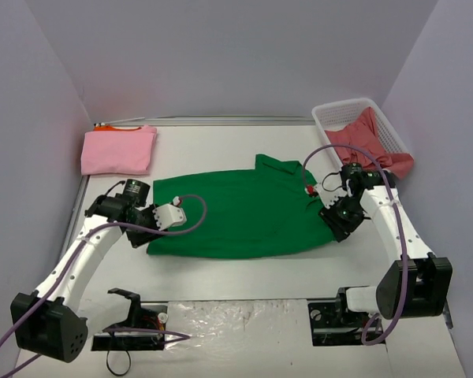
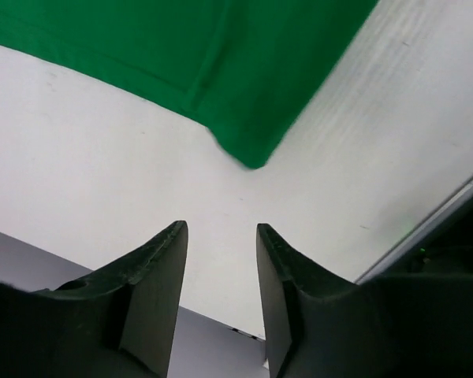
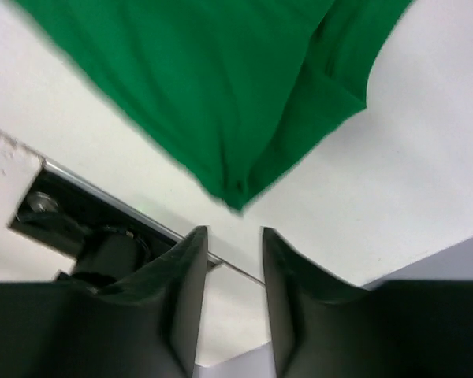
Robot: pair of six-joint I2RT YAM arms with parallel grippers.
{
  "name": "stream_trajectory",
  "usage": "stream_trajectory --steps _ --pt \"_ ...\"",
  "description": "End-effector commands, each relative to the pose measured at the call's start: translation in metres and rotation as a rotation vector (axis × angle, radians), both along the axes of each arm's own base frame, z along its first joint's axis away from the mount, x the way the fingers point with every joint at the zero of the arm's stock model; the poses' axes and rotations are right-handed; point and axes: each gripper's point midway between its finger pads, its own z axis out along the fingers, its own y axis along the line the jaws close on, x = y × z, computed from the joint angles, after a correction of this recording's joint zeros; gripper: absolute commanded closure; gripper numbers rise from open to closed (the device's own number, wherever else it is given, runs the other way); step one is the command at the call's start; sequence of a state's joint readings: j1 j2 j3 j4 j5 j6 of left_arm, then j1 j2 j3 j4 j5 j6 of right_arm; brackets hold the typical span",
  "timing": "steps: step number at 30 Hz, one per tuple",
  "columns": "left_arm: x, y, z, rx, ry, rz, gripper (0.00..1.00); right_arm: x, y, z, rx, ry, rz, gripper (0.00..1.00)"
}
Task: Fold and stack the t-shirts
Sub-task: Fold the flattened tshirt in 1/3 of the way, then grap the side of the flattened tshirt furthest away from the robot with both arms
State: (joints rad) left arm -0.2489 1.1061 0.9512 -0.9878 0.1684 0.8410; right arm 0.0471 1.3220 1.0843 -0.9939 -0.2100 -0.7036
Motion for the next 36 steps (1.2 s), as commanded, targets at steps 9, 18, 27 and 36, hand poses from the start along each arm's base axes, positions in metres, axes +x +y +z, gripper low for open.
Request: stream_trajectory --steps 9,18,27,36 --pt "-0.034 -0.026 0.061 -0.145 0.076 -0.173 0.48 -0.023 -0.001 0.028 0.01 0.064 0.107 0.5" --pt "0.094 -0.041 0.062 -0.359 -0.102 0.21 0.35 0.123 0.031 0.051 0.148 -0.178 -0.005 0.52" --pt "0.22 -0.034 0.029 -0.555 0.042 0.434 0.34 0.238 0.074 0.012 0.204 -0.121 -0.028 0.54" --pt "0.276 0.0 -0.024 -0.501 0.142 0.499 0.35 0.259 0.086 -0.024 0.166 -0.057 0.007 0.56"
